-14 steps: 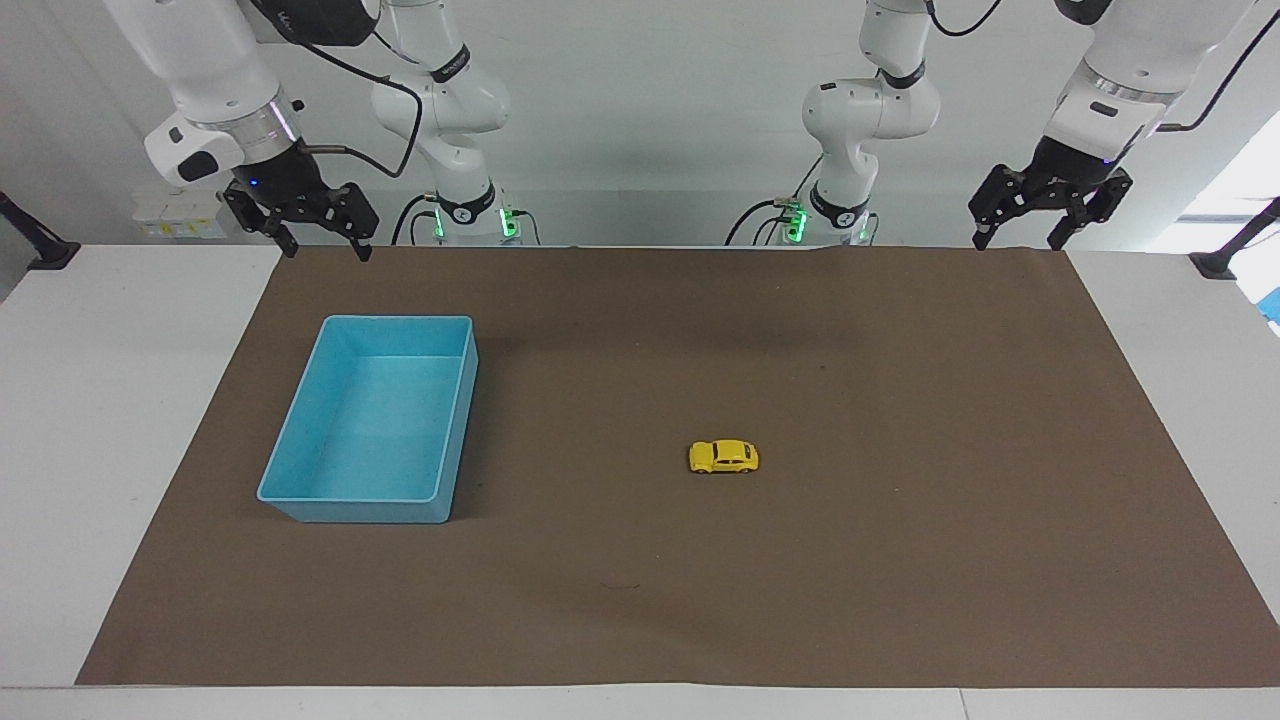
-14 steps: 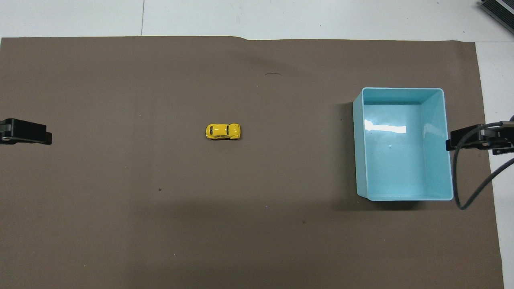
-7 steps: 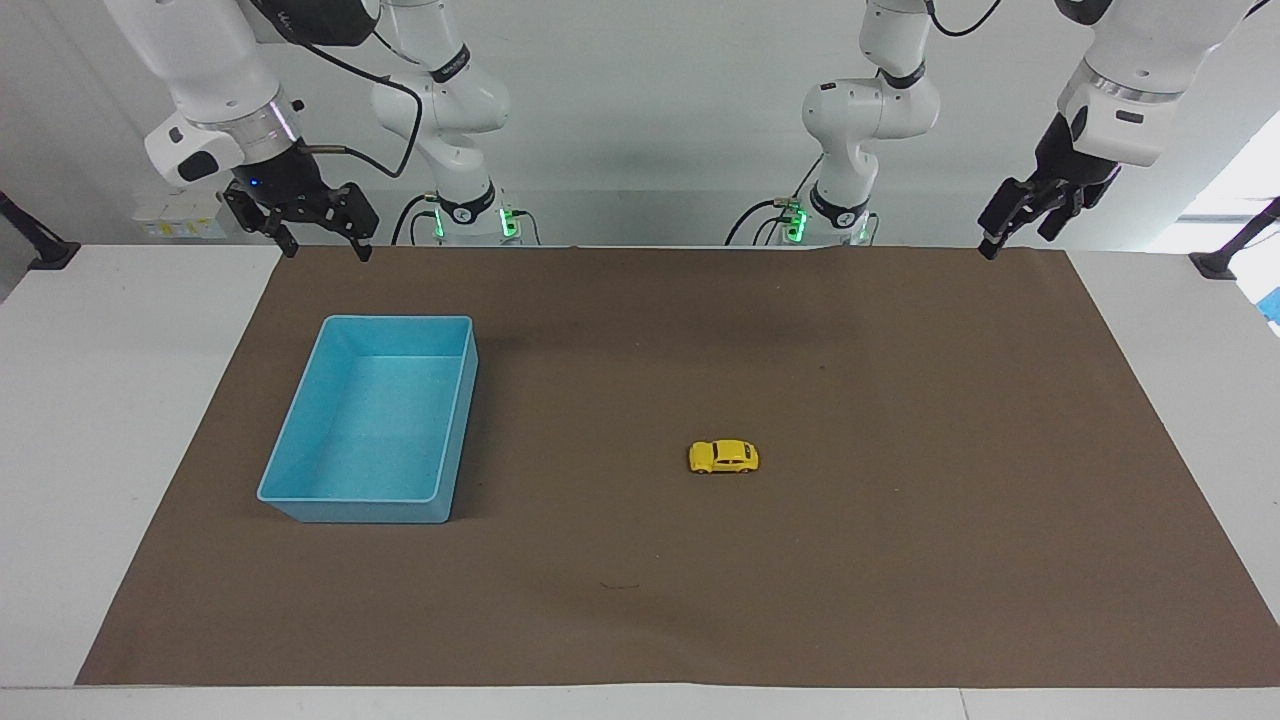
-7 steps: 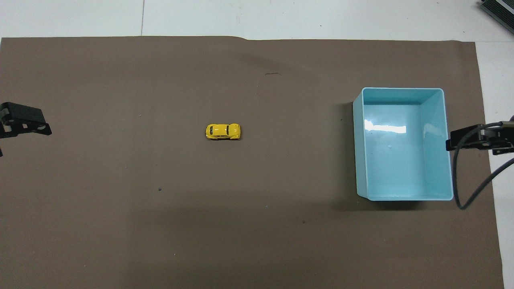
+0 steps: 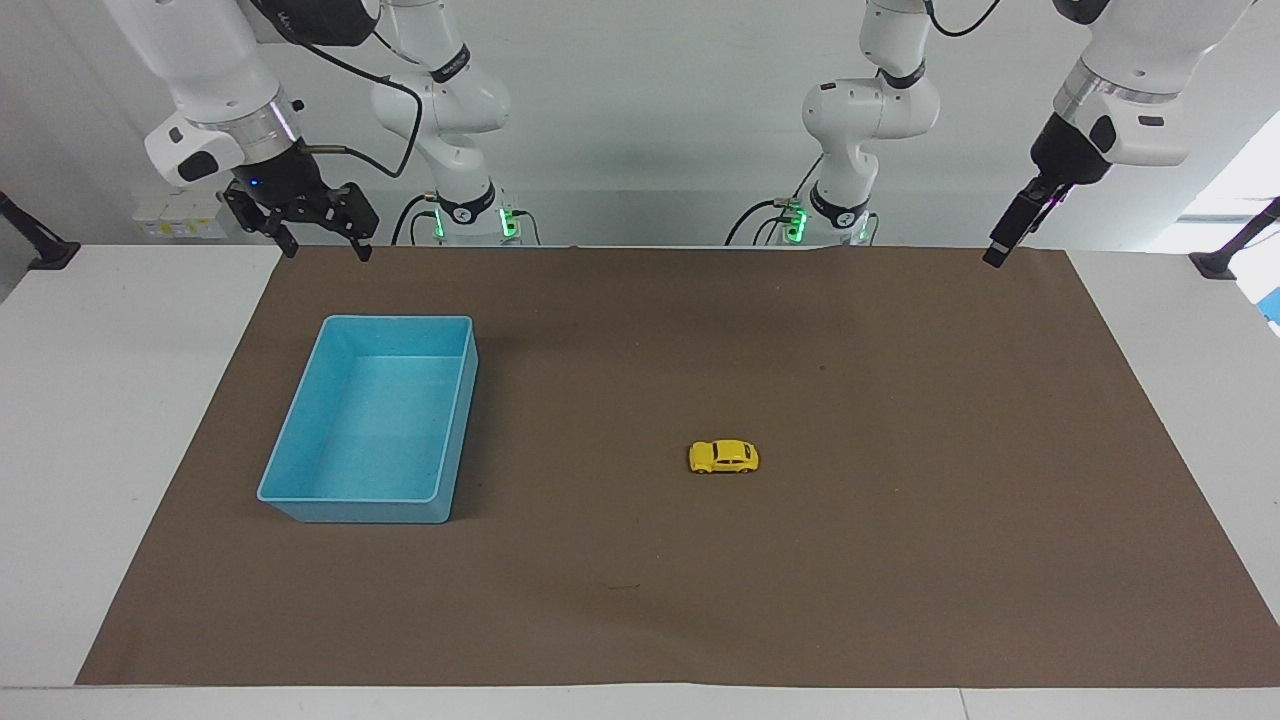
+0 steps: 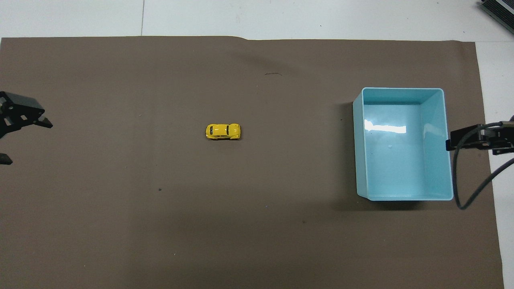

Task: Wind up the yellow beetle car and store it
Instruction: 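Move the left gripper toward the yellow toy car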

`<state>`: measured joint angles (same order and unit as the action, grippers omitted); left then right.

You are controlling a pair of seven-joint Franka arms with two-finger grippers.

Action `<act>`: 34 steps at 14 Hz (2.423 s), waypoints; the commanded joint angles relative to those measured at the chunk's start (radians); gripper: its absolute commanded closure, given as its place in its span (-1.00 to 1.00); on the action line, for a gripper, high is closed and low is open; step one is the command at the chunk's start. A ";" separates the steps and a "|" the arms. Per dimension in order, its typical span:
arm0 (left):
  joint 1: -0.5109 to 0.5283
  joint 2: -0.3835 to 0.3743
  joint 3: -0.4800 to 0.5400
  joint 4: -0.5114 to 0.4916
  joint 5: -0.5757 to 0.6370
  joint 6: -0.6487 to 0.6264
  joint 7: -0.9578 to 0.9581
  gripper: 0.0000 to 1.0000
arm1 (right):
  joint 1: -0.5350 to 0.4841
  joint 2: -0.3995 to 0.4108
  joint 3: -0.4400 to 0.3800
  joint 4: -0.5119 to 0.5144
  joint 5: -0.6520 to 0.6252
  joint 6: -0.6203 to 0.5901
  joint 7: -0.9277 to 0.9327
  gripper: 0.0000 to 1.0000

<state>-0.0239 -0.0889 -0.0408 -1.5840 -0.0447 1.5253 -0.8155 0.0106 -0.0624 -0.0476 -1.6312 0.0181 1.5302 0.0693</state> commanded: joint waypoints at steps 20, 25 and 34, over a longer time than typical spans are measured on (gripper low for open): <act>-0.014 0.029 -0.002 -0.146 -0.012 0.152 -0.612 -1.00 | 0.005 0.009 -0.006 0.016 0.013 -0.010 0.009 -1.00; -0.037 0.077 -0.002 -0.182 -0.012 0.265 -0.700 -1.00 | 0.005 0.009 -0.006 0.016 0.013 -0.010 0.009 -1.00; -0.204 0.237 -0.001 -0.172 -0.007 0.412 -0.996 -1.00 | 0.005 0.009 -0.006 0.016 0.013 -0.010 0.011 -1.00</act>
<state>-0.1819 0.1146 -0.0576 -1.7545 -0.0467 1.8995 -1.7473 0.0106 -0.0622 -0.0476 -1.6311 0.0181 1.5302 0.0693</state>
